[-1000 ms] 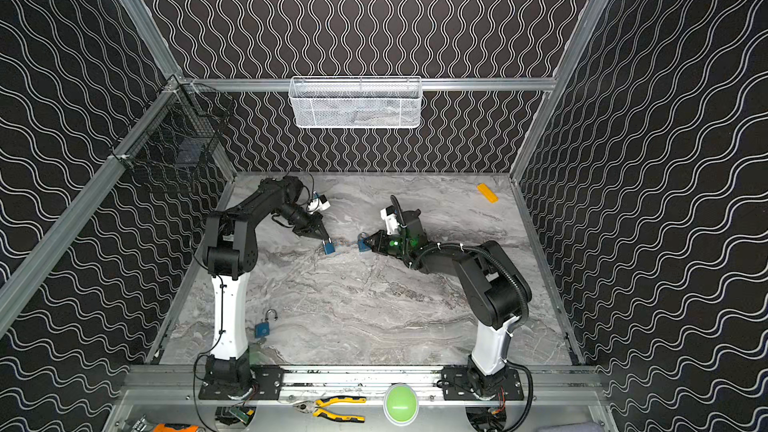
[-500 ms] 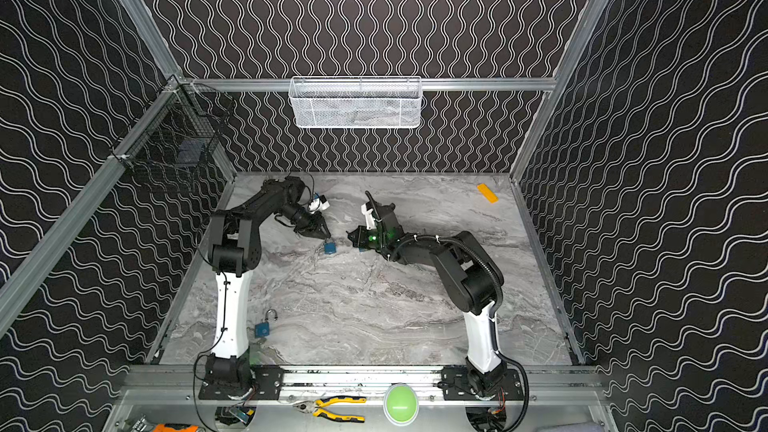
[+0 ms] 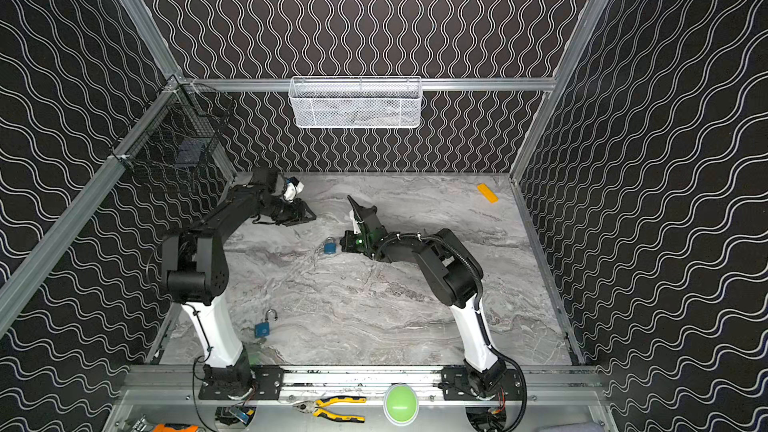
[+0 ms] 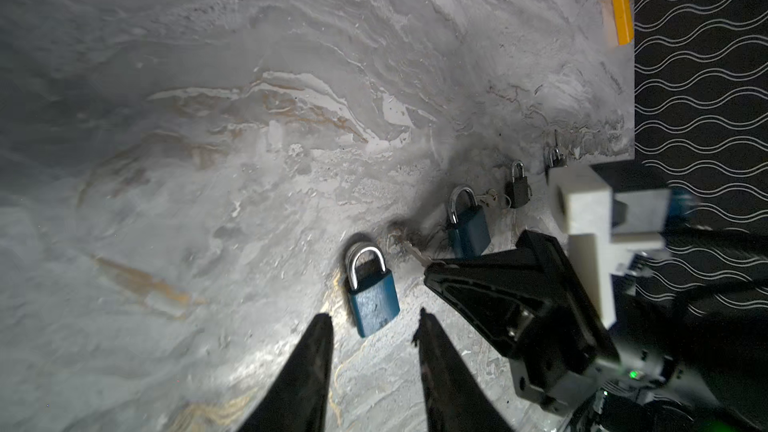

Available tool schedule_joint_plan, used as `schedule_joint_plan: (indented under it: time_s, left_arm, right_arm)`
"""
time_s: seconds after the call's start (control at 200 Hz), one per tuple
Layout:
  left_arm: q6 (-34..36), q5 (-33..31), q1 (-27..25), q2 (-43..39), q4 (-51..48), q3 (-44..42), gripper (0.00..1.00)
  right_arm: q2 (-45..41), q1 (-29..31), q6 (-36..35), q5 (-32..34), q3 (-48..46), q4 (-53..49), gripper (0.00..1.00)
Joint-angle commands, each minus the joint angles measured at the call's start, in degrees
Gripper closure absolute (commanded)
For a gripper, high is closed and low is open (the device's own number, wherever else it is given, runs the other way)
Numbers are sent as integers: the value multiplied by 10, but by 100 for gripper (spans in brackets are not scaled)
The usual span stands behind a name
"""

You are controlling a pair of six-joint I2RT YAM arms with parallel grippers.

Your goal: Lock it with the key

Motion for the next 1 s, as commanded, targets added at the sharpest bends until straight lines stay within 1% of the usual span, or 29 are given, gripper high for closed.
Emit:
schedule_joint_plan:
  time_s: [0.0, 0.055, 0.12, 0.21, 0.335, 0.455, 0.531, 0.591, 0.646, 0.716, 0.886, 0.971, 0.996]
  left_arm:
    - [-56, -32, 2, -77, 96, -68, 60]
    - [-66, -44, 3, -122, 106, -109, 58]
    - [-78, -53, 5, -178, 117, -152, 56]
    - [-92, -60, 7, -256, 127, -203, 55]
    - [-108, -71, 7, -351, 117, -258, 53]
    - [-123, -116, 8, -431, 82, -292, 51]
    - [-145, -146, 8, -471, 59, -313, 45]
    - [-160, -151, 7, -492, 45, -330, 37]
    - [-175, -148, 7, -502, 31, -345, 34]
    - [-185, -146, 7, -506, 4, -361, 33]
    - [-232, -190, 7, -514, -69, -400, 30]
    - [-252, -193, 7, -511, -72, -431, 17]
    - [-257, -194, 7, -512, -70, -440, 15]
  right_arm:
    - [9, 4, -3, 2, 15, -15, 100]
    - [14, 6, -5, 10, 21, -22, 100]
    - [16, 7, -2, 9, 21, -18, 97]
    - [20, 8, 3, 5, 25, -22, 85]
    - [19, 11, 10, 8, 22, -22, 75]
    - [16, 12, 22, 3, 14, -11, 71]
    - [13, 17, 21, 8, 14, -16, 67]
    - [9, 21, 18, 15, 15, -22, 64]
    - [5, 23, 16, 17, 18, -30, 62]
    - [-9, 25, 12, 28, 17, -40, 59]
    - [-71, 25, -11, 42, 10, -74, 48]
    - [-109, 27, -20, 43, 6, -92, 42]
    - [-121, 28, -22, 42, 5, -99, 38]
